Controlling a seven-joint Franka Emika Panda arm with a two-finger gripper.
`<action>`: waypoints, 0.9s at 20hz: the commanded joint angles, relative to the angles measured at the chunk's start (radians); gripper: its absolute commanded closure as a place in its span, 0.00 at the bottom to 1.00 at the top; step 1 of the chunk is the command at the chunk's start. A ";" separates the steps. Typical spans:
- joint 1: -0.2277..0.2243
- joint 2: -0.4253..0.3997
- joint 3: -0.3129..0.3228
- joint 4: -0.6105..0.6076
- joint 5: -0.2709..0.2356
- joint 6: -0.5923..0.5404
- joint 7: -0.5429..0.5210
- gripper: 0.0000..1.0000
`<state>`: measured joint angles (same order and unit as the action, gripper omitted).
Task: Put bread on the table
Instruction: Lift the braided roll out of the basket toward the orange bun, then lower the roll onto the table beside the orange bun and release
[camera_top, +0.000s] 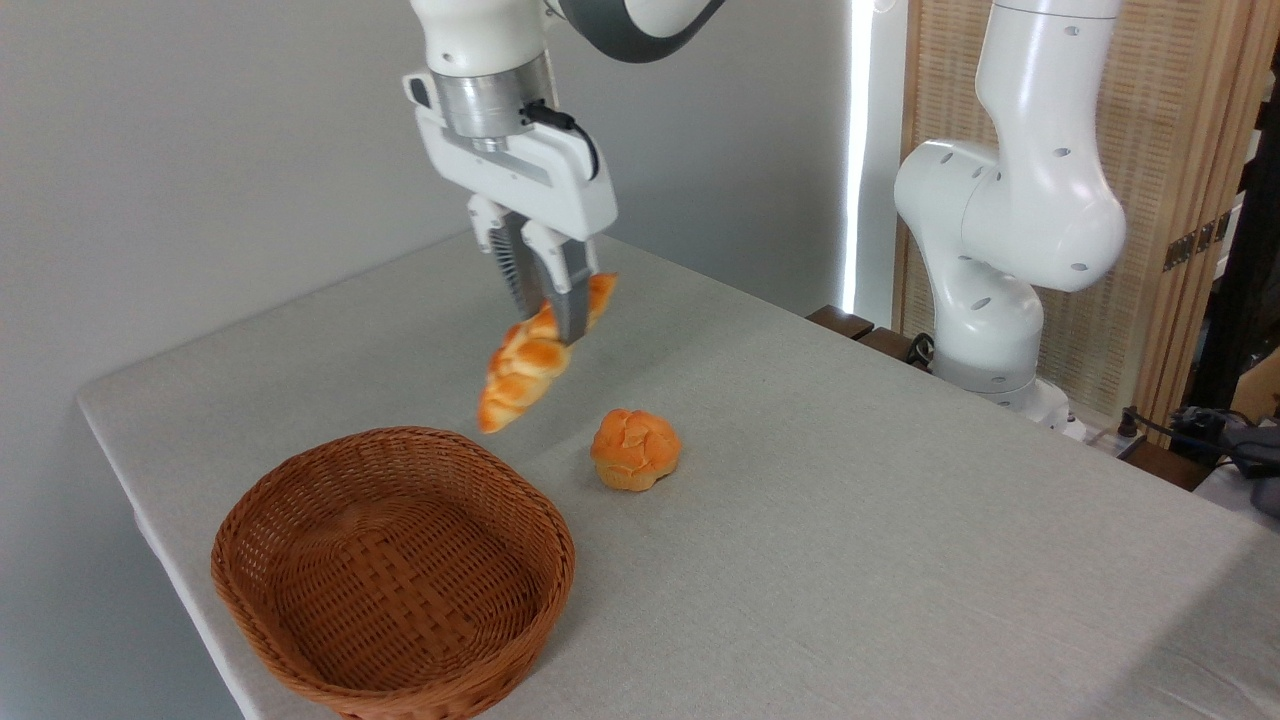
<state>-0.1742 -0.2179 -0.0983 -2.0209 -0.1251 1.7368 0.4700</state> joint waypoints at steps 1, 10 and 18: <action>-0.054 -0.024 0.005 -0.047 -0.004 -0.045 0.015 0.39; -0.070 0.031 0.006 -0.045 -0.021 0.096 0.009 0.00; -0.070 0.040 0.005 -0.045 -0.018 0.084 0.015 0.00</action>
<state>-0.2383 -0.1711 -0.1015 -2.0632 -0.1311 1.8188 0.4699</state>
